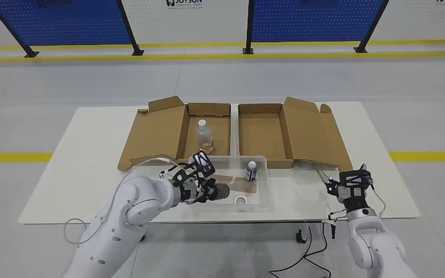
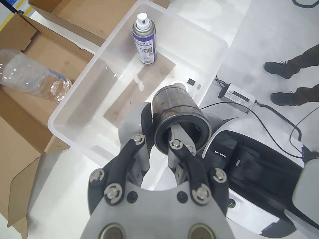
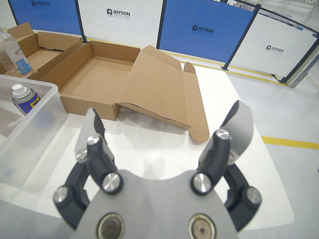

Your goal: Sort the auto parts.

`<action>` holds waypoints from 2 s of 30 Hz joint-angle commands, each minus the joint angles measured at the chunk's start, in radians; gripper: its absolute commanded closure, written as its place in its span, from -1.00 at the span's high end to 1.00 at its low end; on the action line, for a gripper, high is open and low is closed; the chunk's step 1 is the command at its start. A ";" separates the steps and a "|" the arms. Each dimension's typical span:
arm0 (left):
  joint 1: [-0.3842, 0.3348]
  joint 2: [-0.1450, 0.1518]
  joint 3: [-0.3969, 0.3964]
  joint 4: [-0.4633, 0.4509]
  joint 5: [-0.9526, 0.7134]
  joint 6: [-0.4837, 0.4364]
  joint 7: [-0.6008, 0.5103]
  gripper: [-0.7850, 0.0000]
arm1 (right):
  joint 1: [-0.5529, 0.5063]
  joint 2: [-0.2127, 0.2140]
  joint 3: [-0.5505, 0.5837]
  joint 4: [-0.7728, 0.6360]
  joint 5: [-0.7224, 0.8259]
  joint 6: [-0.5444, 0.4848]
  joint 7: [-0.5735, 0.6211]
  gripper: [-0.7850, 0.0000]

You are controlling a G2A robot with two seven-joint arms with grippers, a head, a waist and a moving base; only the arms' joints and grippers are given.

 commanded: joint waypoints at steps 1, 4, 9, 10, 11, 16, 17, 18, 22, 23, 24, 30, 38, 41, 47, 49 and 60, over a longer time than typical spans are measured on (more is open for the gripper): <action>0.000 0.000 -0.005 -0.004 0.002 0.015 0.024 -1.00 | 0.000 0.000 0.000 0.000 0.000 0.000 0.000 1.00; -0.002 0.001 -0.016 -0.008 0.010 0.045 0.056 -1.00 | 0.000 0.000 0.000 0.000 0.000 0.000 0.000 1.00; -0.005 -0.003 -0.037 -0.013 0.026 0.145 0.151 -1.00 | 0.000 0.000 0.000 0.000 0.000 0.000 0.000 1.00; -0.003 -0.005 -0.038 -0.010 0.009 0.165 0.172 -1.00 | 0.000 0.000 0.000 0.000 0.000 0.000 0.000 1.00; -0.005 -0.006 -0.039 -0.009 0.006 0.179 0.183 -1.00 | 0.000 0.000 0.000 0.000 0.000 0.000 0.000 1.00; -0.022 -0.015 -0.028 0.018 0.083 0.311 0.260 -1.00 | 0.000 0.000 0.000 0.000 0.000 0.000 0.000 1.00; -0.023 -0.018 -0.017 0.025 0.104 0.338 0.278 -1.00 | 0.000 0.000 0.000 0.000 0.000 0.000 0.000 1.00; -0.025 -0.022 -0.010 0.036 0.093 0.368 0.296 -1.00 | 0.000 0.000 0.000 0.000 0.000 0.000 0.000 1.00; -0.055 -0.033 0.031 0.084 0.203 0.469 0.353 -1.00 | 0.000 0.000 0.000 0.000 0.000 0.000 0.000 1.00; -0.060 -0.037 0.043 0.095 0.206 0.486 0.363 -1.00 | 0.000 0.000 0.000 0.000 0.000 0.000 0.000 1.00; -0.067 -0.041 0.051 0.110 0.208 0.505 0.371 -1.00 | 0.000 0.000 0.000 0.000 0.000 0.000 0.000 1.00; -0.111 -0.058 0.093 0.181 0.283 0.592 0.392 -1.00 | 0.000 0.000 0.000 0.000 0.000 0.000 0.000 1.00; -0.153 -0.074 0.102 0.270 0.330 0.659 0.392 -1.00 | 0.000 0.000 0.000 0.000 0.000 0.000 0.000 1.00; -0.167 -0.080 0.098 0.305 0.330 0.683 0.392 -1.00 | 0.000 0.000 0.000 0.000 0.000 0.000 0.000 1.00; -0.197 -0.090 0.096 0.374 0.345 0.700 0.383 -1.00 | 0.000 0.000 0.000 0.000 0.000 0.000 0.000 1.00; -0.207 -0.094 0.099 0.398 0.354 0.699 0.382 -1.00 | 0.000 0.000 0.000 0.000 0.000 0.000 0.000 1.00; -0.275 -0.124 0.150 0.524 0.384 0.702 0.383 -1.00 | 0.000 0.000 0.000 0.000 0.000 0.000 0.000 1.00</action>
